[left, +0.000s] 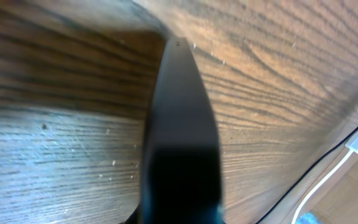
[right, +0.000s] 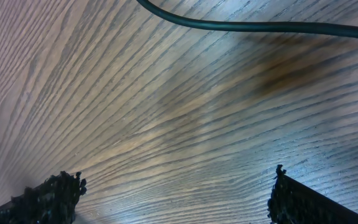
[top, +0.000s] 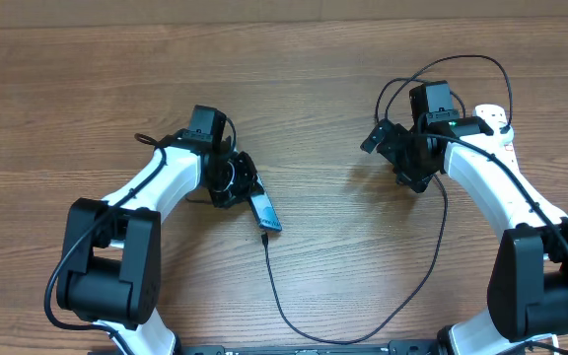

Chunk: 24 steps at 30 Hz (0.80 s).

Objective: Plug charger to phone and switch on socket

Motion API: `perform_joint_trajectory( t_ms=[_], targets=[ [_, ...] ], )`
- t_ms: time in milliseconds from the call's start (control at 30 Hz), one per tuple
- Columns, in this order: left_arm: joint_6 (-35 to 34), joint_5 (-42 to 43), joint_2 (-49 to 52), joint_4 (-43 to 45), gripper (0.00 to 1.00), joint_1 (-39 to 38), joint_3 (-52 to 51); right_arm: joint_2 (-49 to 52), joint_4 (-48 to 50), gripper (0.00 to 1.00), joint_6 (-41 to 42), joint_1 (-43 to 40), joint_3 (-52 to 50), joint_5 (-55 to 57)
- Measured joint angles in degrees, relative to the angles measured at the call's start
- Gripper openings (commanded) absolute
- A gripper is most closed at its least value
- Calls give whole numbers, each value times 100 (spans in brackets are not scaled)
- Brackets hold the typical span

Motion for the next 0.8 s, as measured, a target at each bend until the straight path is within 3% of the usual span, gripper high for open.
perform_joint_trajectory(
  t_ms=[300, 433, 800],
  targets=[
    [457, 682, 0, 625, 4, 225, -9, 0, 0, 100, 0, 0, 0, 0],
    [1156, 1773, 0, 960, 4, 273, -7, 0, -2, 100, -2, 0, 0, -2],
    [2597, 3281, 0, 778, 4, 269, -9, 0, 2, 100, -2, 0, 0, -2]
  ],
)
